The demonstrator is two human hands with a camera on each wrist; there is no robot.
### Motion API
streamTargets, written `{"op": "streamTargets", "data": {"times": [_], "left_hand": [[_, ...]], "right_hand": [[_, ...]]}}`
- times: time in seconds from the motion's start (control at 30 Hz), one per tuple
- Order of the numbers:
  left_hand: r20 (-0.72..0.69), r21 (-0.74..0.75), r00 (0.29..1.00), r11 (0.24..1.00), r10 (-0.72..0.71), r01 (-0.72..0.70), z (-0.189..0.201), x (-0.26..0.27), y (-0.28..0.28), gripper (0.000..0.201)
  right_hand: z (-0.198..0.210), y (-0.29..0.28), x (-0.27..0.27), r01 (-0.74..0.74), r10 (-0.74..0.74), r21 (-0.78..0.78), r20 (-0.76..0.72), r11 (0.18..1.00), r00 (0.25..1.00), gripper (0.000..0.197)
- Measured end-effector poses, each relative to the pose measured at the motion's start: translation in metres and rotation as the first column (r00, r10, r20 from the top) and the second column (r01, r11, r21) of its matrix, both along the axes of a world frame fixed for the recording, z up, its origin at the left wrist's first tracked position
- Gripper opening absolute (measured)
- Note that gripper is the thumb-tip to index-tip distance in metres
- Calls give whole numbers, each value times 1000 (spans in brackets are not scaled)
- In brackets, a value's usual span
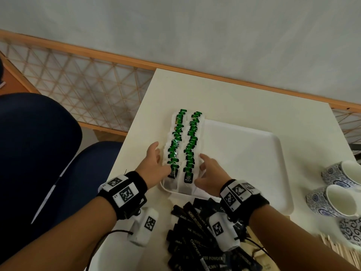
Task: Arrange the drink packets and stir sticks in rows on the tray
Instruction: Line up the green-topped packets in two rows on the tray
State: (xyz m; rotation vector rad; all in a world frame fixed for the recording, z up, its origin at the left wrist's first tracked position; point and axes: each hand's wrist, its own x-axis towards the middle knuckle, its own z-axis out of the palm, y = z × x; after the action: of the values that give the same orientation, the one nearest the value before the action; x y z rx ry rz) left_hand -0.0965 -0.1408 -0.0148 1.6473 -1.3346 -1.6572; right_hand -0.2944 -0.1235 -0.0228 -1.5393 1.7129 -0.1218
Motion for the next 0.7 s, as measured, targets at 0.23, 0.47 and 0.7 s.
{"op": "streamTargets", "data": {"times": [0.23, 0.47, 0.7], "left_hand": [[-131, 101, 990, 994, 52, -39, 4, -12, -8, 91], [-92, 83, 995, 996, 30, -22, 6, -24, -18, 86], [60, -39, 998, 999, 16, -14, 11, -17, -3, 83]], "right_hand": [[-9, -11, 0, -9, 9, 5, -35, 1000, 999, 44], [-9, -27, -2, -54, 52, -15, -110, 998, 993, 22], [8, -7, -17, 32, -31, 3, -130, 999, 991, 57]]}}
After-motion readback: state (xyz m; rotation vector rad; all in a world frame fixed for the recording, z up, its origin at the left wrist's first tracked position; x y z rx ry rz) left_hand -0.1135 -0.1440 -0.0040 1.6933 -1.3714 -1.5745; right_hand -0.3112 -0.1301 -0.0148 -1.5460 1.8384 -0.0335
